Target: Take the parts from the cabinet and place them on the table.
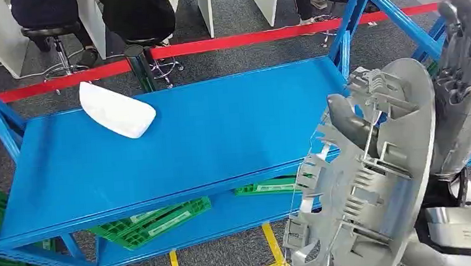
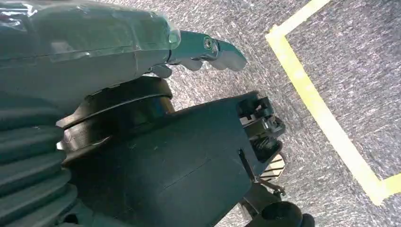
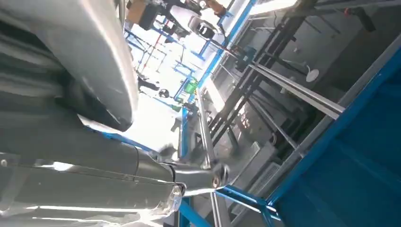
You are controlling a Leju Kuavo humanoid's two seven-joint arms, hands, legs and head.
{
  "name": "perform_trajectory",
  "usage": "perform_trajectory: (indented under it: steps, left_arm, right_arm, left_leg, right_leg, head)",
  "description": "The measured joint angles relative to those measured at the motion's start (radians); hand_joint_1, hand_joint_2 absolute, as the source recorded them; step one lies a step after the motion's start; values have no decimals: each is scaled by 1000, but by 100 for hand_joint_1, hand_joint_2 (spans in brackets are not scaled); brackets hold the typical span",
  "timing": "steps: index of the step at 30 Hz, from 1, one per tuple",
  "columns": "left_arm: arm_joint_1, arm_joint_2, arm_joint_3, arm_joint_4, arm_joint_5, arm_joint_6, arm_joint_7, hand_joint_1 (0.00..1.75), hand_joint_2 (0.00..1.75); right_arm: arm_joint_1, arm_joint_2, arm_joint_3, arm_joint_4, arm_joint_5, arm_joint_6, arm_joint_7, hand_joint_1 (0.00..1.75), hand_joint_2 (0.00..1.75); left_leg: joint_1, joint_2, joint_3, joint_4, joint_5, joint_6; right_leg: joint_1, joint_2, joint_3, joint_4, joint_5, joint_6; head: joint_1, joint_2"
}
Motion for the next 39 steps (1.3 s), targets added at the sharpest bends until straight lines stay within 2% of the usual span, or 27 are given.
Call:
perform_trajectory:
  steps: [36, 37, 39]
  left_arm:
    - [0, 0, 0, 0, 0, 0, -18, 0, 175]
    - [0, 0, 0, 0, 0, 0, -18, 0, 175]
    - [0, 0, 0, 0, 0, 0, -18, 0, 175]
  right_arm:
    - [1, 0, 0, 0, 0, 0, -1, 0, 175]
    - [2, 0, 0, 0, 0, 0, -1, 175, 175]
    - [2, 0, 0, 0, 0, -1, -1, 175, 175]
  left_leg:
    - [0, 0, 0, 0, 0, 0]
    - [0, 0, 0, 0, 0, 0]
    - [0, 0, 0, 0, 0, 0]
  right_leg:
    - [0, 0, 0, 0, 0, 0]
    - [0, 0, 0, 0, 0, 0]
    - [0, 0, 0, 0, 0, 0]
  head:
    - [0, 0]
    - [0, 0]
    - [0, 0]
